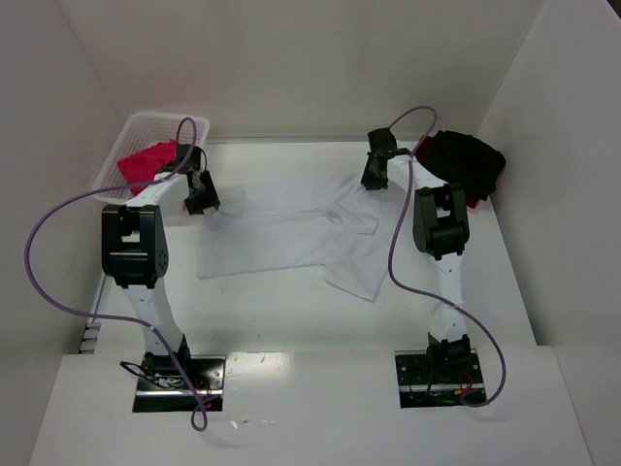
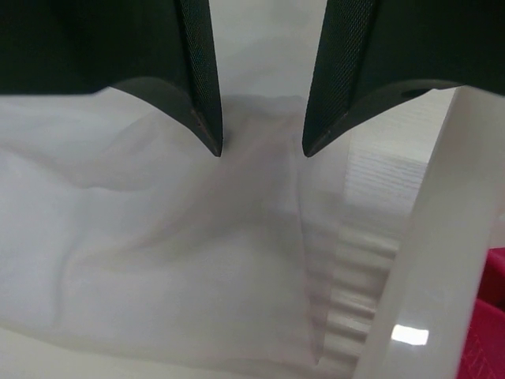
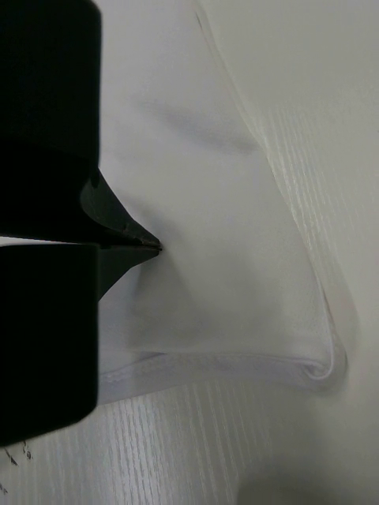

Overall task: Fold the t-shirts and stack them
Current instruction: Fold the flattened tshirt in 1/3 of the way

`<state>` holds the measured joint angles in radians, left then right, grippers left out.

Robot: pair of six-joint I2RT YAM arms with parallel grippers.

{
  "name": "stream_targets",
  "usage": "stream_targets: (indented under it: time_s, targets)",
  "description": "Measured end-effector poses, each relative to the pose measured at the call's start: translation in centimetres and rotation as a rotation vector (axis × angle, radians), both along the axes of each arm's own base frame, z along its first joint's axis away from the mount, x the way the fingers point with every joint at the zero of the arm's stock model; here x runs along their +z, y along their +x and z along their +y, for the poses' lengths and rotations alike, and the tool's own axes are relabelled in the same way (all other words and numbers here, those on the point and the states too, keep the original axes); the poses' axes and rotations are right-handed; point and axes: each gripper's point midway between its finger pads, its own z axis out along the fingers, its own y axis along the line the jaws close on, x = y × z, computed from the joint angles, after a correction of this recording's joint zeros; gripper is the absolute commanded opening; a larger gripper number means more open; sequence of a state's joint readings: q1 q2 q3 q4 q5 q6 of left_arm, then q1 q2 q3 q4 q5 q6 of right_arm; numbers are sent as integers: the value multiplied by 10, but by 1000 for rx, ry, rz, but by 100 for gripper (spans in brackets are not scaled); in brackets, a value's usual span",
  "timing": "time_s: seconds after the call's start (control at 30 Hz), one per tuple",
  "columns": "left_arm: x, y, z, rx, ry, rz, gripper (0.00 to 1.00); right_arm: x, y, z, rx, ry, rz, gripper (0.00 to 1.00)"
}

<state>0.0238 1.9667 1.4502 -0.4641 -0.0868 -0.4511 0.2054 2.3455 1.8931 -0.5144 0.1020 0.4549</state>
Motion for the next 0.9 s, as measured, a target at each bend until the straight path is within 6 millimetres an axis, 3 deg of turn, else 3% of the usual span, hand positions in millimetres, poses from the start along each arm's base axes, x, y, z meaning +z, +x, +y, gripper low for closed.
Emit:
stream_targets:
  time_s: [0.27,0.9]
  targets:
    - [-13,-14,-11,-2,-48,34,53,-1,1,-6,-21,-16,-3,0]
    - [-15,-12,-12,-7,-48,24,55,0,-4,-46,-94,-43,-13,0]
